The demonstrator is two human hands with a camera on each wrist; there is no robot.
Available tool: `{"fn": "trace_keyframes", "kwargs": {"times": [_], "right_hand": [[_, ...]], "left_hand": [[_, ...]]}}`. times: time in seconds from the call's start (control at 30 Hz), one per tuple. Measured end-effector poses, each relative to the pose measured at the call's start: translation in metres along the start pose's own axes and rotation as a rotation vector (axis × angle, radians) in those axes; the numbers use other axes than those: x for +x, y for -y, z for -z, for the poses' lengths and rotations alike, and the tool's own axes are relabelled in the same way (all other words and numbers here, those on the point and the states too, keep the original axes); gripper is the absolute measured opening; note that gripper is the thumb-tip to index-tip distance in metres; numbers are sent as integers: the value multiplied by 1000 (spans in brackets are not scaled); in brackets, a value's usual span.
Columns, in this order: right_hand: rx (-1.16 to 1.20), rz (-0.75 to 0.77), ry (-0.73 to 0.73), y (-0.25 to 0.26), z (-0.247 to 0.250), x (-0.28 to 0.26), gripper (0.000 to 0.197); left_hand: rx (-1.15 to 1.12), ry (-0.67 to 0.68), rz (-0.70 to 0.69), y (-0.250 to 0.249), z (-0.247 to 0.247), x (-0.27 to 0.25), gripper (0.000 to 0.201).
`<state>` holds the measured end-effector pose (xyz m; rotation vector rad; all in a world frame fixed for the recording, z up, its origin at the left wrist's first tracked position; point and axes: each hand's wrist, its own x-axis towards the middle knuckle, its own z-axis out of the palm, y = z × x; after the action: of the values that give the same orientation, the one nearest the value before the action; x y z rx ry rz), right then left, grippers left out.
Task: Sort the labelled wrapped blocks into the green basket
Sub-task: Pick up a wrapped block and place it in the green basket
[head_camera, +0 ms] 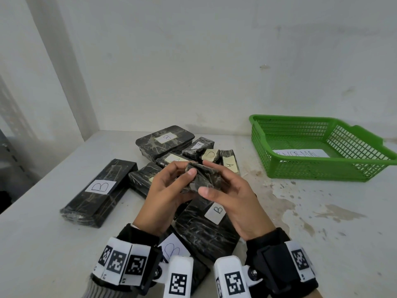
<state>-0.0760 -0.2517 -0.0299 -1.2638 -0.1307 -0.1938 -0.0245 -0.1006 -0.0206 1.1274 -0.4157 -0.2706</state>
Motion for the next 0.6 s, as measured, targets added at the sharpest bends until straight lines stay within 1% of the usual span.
{"fn": "trace_keyframes", "kwargs": {"times": [0.1,0.23,0.37,0.47,0.53,0.6], "right_hand": [[-32,5,6,2,0,-2,59],[-37,12,11,2,-1,-1,61],[-1,-12,51,0,2,0,67],[-1,-12,49,-1,4,1,63],[-9,-1,47,0,4,0,61],[-2,2,47,0,4,0,61]], "left_hand": [[2,-3,14,0,1,0,54],[33,-44,-6,1,1,0,56],[20,-67,5,2,1,1,45],[26,-58,6,0,0,2,43],[8,-28,12,0,-1,1,43],[3,-18,0,0,0,0,38]]}}
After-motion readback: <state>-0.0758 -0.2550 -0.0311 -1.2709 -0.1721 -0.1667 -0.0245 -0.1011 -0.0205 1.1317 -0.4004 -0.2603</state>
